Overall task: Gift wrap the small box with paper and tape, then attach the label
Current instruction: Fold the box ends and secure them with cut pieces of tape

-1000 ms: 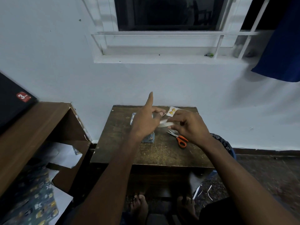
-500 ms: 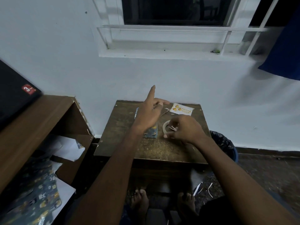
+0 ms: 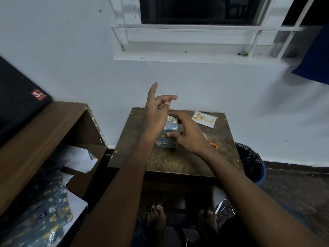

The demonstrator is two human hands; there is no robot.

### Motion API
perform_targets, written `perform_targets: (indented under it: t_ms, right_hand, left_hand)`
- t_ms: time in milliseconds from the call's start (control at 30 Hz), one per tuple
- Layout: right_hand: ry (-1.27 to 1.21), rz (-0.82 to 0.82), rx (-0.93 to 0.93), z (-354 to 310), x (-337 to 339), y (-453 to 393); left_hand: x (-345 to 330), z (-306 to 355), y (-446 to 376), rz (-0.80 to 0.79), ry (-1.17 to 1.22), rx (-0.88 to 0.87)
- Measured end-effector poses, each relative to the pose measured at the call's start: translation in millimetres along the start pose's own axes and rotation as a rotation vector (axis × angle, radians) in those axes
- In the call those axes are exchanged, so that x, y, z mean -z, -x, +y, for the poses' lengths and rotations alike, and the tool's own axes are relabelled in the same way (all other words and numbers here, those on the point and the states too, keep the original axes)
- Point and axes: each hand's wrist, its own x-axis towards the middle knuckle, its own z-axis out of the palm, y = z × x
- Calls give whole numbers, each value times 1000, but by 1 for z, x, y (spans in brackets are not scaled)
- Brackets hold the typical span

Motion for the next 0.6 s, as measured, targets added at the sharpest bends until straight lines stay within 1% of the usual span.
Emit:
perform_targets:
  t_ms: [67, 100, 200, 300, 367, 433, 533, 600]
  right_hand:
    - [14, -6, -12, 2, 4, -3]
    - [24, 1, -25, 4, 5, -4]
    - [12, 91, -86, 11, 10, -6]
    - [-40, 205, -130, 15, 7, -7]
    - [-67, 244, -136, 17, 5, -8]
    - [-101, 229, -126, 17, 4, -7]
    - [-198, 199, -134, 13, 5, -6]
    - [-211, 188, -128, 10, 6, -6]
  left_hand:
    - [7, -1, 2, -2, -196, -45]
    - [11, -1, 2, -19, -235, -20]
    - [18, 0, 5, -66, -198, 120]
    - [24, -3, 2, -44, -98, 189]
    - [27, -11, -2, -49, -54, 221]
    - [31, -17, -3, -66, -56, 212]
    - [39, -21, -1, -93, -90, 135]
    - [44, -22, -1, -131, -118, 86]
